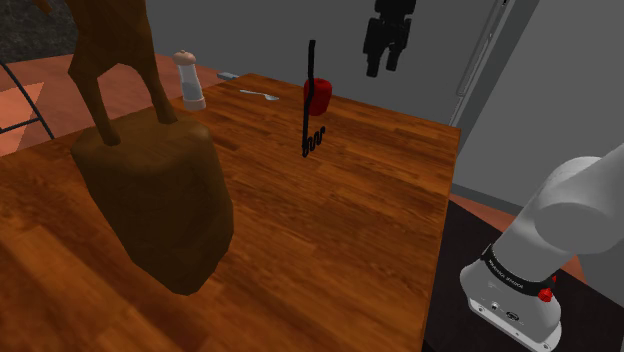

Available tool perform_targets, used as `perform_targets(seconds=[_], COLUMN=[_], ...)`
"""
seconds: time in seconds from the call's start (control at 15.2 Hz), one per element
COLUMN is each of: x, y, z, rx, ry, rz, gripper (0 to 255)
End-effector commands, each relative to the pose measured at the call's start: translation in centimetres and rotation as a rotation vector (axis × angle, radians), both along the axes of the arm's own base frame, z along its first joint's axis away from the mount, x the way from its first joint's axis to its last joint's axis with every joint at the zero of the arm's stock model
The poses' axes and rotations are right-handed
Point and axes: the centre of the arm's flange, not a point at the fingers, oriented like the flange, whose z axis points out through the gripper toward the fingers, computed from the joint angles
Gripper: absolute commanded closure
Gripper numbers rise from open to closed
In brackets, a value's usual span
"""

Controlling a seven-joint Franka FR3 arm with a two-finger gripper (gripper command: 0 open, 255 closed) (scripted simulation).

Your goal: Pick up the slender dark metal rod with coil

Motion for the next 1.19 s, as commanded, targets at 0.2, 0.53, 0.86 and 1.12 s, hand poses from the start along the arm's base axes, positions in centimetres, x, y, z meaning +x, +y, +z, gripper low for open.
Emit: perform_targets(seconds=[0.2,0.53,0.86,1.12], x=[3.7,6.9,8.8,8.8], y=[4.0,8.3,11.0,11.0], z=[2.9,5.8,7.2,5.1], rx=[0.040,0.080,0.104,0.104], ry=[-0.011,-0.023,-0.030,-0.030], rz=[0.067,0.133,0.174,0.174], gripper=[0,0,0,0])
